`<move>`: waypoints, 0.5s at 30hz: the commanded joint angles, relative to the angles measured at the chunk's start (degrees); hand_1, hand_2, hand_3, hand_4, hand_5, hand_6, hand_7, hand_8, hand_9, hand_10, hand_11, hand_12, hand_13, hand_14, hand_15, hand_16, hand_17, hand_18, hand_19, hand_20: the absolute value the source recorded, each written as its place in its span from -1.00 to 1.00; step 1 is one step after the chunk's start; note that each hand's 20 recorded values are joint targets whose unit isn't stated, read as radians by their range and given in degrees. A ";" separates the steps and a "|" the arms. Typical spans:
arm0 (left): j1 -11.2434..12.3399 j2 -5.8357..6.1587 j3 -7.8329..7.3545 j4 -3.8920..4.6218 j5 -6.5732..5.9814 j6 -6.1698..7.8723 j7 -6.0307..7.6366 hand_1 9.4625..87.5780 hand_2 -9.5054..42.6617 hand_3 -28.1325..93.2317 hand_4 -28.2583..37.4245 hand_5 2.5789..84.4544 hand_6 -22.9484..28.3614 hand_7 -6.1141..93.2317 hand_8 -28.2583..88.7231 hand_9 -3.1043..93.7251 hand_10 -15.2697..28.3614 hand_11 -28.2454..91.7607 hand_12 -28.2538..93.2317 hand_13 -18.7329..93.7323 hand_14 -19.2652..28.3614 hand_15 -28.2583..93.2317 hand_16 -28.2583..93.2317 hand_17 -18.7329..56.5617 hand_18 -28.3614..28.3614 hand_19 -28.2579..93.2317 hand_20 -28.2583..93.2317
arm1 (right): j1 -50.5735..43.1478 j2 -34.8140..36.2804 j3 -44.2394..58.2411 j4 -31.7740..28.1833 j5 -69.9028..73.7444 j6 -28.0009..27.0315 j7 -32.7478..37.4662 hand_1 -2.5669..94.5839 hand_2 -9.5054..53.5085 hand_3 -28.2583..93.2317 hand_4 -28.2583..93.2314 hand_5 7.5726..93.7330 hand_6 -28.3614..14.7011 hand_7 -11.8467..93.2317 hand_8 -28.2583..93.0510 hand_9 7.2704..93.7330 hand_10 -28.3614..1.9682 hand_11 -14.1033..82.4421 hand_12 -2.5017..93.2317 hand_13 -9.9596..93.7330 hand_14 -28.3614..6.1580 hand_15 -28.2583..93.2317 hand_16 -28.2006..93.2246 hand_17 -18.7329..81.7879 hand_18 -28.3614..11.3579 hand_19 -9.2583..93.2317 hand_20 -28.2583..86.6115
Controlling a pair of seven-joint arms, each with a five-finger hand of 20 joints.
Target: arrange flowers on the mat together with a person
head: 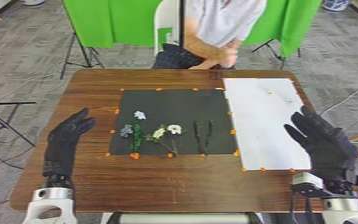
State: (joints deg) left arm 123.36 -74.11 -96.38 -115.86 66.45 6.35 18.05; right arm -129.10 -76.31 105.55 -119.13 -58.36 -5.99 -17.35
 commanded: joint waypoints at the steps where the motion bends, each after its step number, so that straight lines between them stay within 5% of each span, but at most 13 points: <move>1: 0.53 -0.40 0.01 0.37 0.14 -0.19 -0.31 -0.70 -0.86 0.66 -0.76 0.08 0.03 -0.65 -0.62 0.05 0.35 -0.26 -0.32 0.00 0.50 -0.32 -0.53 -0.33 0.37 -0.43 -0.29 | -0.88 -0.33 0.29 -0.63 -0.52 0.34 -0.69 -0.83 -0.74 0.72 -0.86 -0.14 0.28 -0.59 -0.67 -0.23 -0.07 -0.62 -0.73 -0.26 0.07 -0.35 -0.50 -0.31 -0.40 -0.74 -0.12; 11: 0.87 -0.56 -0.06 0.20 0.05 -0.02 -0.22 -0.70 -0.86 0.65 -0.76 0.08 0.03 -0.65 -0.62 0.05 0.35 -0.26 -0.32 0.00 0.50 -0.31 -0.53 -0.33 0.37 -0.43 -0.28 | 3.54 3.88 2.58 -0.55 -4.79 2.96 -1.77 -0.80 -0.76 0.71 -0.85 -0.12 0.28 -0.59 -0.67 -0.22 -0.08 -0.62 -0.72 -0.25 0.07 -0.34 -0.50 -0.30 -0.41 -0.73 -0.11; 15: 0.97 -0.58 0.00 0.12 0.08 0.08 -0.13 -0.70 -0.86 0.65 -0.76 0.08 0.03 -0.65 -0.62 0.05 0.34 -0.26 -0.32 0.00 0.50 -0.31 -0.53 -0.33 0.37 -0.43 -0.28 | 9.44 9.73 1.11 -0.77 -16.47 16.07 2.38 -0.70 -0.81 0.69 -0.85 -0.10 0.27 -0.58 -0.67 -0.19 -0.10 -0.60 -0.70 -0.20 0.04 -0.33 -0.49 -0.27 -0.40 -0.68 -0.08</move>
State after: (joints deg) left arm 123.47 -74.20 -96.43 -115.85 66.44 6.36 18.05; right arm -127.86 -74.76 107.04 -119.31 -61.61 -4.69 -18.14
